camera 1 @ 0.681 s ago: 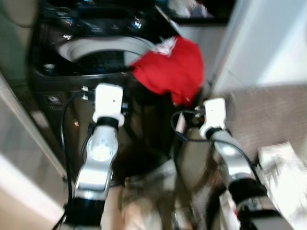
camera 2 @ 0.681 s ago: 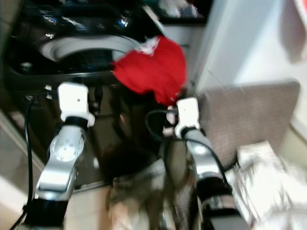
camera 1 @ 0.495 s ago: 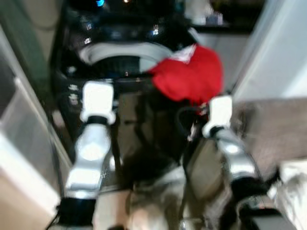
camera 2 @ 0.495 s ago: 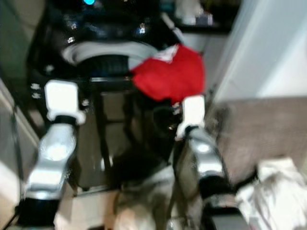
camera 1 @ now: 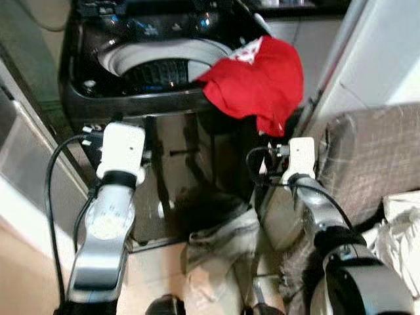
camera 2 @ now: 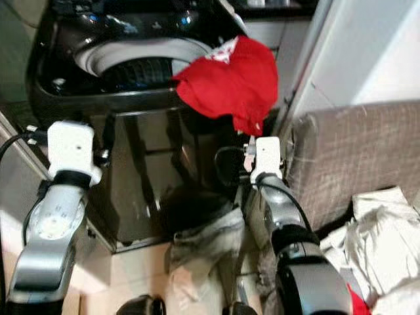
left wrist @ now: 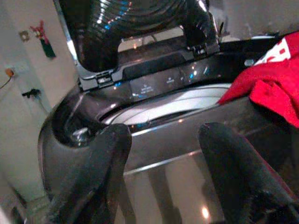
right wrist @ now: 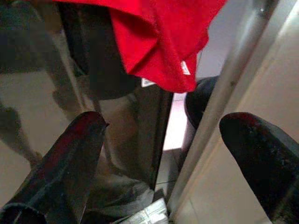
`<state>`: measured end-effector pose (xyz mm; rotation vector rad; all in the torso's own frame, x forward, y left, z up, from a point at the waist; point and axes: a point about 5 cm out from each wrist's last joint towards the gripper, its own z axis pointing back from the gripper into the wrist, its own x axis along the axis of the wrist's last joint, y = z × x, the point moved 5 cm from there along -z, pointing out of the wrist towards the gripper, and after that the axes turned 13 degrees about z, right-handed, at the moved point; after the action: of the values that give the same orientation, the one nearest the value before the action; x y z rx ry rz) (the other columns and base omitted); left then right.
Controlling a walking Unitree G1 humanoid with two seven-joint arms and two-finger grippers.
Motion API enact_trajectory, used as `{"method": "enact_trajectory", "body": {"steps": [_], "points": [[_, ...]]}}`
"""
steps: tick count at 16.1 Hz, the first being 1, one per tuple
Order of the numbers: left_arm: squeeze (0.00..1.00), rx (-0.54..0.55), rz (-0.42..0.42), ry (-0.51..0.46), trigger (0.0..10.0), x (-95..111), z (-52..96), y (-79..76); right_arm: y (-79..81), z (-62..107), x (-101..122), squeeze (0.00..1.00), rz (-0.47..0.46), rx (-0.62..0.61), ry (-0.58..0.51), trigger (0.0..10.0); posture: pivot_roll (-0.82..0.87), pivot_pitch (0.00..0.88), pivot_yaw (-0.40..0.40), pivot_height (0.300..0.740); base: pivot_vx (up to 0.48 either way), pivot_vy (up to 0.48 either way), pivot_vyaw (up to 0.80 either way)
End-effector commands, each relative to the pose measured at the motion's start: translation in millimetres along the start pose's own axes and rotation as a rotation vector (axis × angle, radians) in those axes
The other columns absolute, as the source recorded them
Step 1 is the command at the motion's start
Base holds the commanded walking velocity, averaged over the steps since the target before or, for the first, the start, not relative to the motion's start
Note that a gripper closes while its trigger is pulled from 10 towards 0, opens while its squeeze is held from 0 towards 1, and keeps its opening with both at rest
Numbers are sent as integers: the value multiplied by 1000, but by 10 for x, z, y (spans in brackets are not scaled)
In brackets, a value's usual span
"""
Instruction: Clothes washing
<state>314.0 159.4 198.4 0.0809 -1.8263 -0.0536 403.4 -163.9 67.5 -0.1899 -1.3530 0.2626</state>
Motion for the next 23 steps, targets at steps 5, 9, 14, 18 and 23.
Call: {"method": "enact_trajectory", "body": {"steps": [5, 9, 14, 18, 23], "points": [[0, 1, -36, 32, 10000, 36, 119, 3, -44, -131, 252, 0, 77, -11, -25, 10000, 138, 150, -16, 731, 0, 0, 0], [0, -16, 27, 93, 10000, -169, 43, -78, 67, 38, 827, 0, 34, 17, -373, 10000, 62, 51, -83, 731, 0, 0, 0], [0, -34, 27, 199, 10000, -400, -16, -53, -118, 593, 501, 0, -8, 21, -422, 10000, -27, 0, -50, 731, 0, 0, 0], [0, -60, 66, 122, 10000, -272, -229, -216, 54, 451, 373, 0, -40, 61, -350, 10000, -46, 0, -24, 731, 0, 0, 0], [0, 32, 7, -104, 10000, 190, -332, -70, 46, 461, 999, 0, -7, 91, -542, 10000, -27, 0, -22, 731, 370, 0, 0]]}}
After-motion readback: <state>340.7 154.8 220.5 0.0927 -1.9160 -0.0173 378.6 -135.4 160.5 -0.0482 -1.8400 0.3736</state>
